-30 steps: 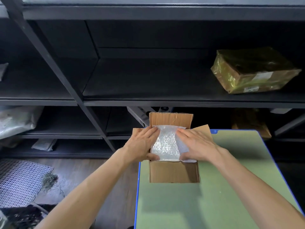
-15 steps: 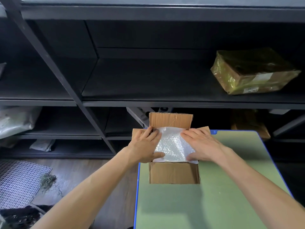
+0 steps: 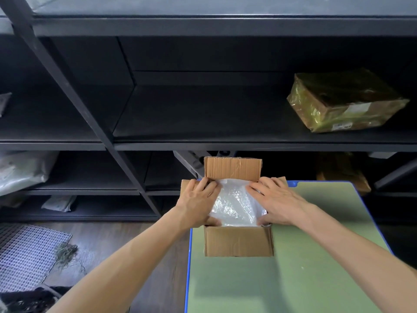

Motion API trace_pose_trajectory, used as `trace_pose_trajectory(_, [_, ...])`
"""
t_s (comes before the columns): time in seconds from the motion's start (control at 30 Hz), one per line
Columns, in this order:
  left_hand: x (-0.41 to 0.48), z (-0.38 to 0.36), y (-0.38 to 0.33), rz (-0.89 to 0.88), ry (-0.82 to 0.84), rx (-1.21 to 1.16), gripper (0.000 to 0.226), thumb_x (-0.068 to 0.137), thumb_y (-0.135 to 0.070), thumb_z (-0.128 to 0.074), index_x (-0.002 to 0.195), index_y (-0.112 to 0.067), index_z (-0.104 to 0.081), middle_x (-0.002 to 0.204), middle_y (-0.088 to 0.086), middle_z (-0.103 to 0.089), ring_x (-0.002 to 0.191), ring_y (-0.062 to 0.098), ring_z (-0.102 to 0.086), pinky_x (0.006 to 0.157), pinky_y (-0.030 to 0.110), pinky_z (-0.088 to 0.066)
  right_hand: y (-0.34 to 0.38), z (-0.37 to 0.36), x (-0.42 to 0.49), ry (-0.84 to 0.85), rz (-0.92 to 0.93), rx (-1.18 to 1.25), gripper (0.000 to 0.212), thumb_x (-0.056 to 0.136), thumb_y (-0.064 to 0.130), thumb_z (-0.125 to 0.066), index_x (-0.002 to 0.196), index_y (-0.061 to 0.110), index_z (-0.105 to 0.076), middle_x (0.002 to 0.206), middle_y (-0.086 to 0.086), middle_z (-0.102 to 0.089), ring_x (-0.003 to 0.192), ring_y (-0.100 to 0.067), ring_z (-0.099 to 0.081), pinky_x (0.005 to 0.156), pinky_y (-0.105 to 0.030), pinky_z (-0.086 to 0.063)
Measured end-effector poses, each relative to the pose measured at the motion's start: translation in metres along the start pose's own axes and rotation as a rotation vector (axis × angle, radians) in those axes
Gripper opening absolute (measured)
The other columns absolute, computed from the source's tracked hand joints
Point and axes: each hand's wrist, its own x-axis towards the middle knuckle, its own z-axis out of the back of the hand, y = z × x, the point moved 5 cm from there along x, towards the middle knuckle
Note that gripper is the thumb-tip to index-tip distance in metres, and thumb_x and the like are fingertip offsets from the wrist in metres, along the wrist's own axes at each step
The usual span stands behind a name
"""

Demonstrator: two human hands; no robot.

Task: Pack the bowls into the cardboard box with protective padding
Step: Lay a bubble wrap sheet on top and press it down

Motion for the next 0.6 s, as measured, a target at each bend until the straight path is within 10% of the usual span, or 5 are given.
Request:
trace_pose_trajectory(0.27, [0.001, -0.002, -0.004, 0.02, 0.035, -0.047, 0.108, 0.076, -0.075, -0.06, 0.153, -0.008, -0.024, 0.151, 0.002, -0.034, 0.143, 0.027, -0.024, 0.114, 0.043, -0.029, 0.005, 0.001, -0.002, 0.033, -0.043, 0.0, 0.099, 0.085, 0.062, -0.057, 0.158, 0.016, -0.008, 0.161, 0.004, -0.016, 0.143, -0.024, -0.016, 0.119, -0.041, -0.014])
trace_pose_trajectory(0.43, [-0.001, 0.01, -0.003, 0.035, -0.013, -0.146, 0.097, 0.073, -0.065, -0.07, 0.146, -0.012, -0.034, 0.144, 0.001, -0.036, 0.134, 0.023, -0.031, 0.112, 0.038, -0.027, 0.017, 0.012, 0.002, -0.058, 0.002, -0.034, 0.084, 0.083, 0.024, -0.064, 0.154, 0.012, -0.021, 0.157, -0.002, -0.019, 0.138, -0.025, -0.022, 0.119, -0.042, -0.014])
trace_pose_trajectory(0.6, [0.008, 0.011, -0.012, -0.007, 0.033, -0.137, 0.091, 0.075, -0.047, -0.077, 0.145, -0.004, -0.039, 0.152, 0.007, -0.033, 0.142, 0.024, -0.027, 0.12, 0.036, -0.021, 0.027, 0.013, 0.009, 0.0, 0.058, -0.01, 0.092, 0.09, 0.013, -0.056, 0.158, 0.011, 0.006, 0.166, -0.003, 0.012, 0.153, -0.02, 0.005, 0.124, -0.033, -0.008])
